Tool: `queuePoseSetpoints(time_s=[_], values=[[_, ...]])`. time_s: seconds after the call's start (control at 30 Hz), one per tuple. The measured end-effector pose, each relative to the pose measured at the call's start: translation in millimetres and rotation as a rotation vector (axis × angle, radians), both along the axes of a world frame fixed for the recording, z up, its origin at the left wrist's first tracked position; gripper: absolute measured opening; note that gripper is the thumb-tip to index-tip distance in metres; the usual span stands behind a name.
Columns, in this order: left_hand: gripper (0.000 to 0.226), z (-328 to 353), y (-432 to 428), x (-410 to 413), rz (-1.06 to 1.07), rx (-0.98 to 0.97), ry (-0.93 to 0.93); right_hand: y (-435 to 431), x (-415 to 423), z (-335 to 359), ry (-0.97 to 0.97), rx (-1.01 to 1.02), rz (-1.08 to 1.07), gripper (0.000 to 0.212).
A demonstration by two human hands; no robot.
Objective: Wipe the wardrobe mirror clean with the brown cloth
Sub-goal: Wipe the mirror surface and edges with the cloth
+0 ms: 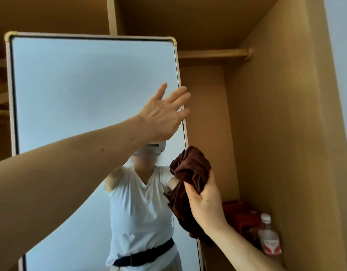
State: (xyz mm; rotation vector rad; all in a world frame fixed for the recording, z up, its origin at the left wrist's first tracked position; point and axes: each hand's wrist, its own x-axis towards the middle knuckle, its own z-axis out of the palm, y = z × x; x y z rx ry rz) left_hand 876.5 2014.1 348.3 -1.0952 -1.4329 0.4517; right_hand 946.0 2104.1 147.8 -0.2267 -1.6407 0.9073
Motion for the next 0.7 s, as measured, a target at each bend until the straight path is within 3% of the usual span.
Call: queuePoseSetpoints(time_s=[0.13,0.27,0.4,0.57,0.7], values=[[0.037,-31,1,14,-0.024,-0.197,-0.001,2,-1,25,-0.021,-0.043,0.026,0.04],[0.044,-41,-1,14,-0.086,-0.197,-0.108,-2,-10,34,0.044,-0.05,-0.065,0.038],[0.049,-67,-6,2,-0.085,-0.257,-0.106,-11,-11,-9,0.081,-0.011,-0.157,0.035],[0.053,-139,-10,-5,-0.081,-0.375,-0.075,-18,-4,-97,-0.043,-0.057,-0.153,0.039],[0.054,-188,-18,-6,-0.128,-0.376,-0.21,-23,7,-153,-0.183,-0.152,-0.106,0.036]])
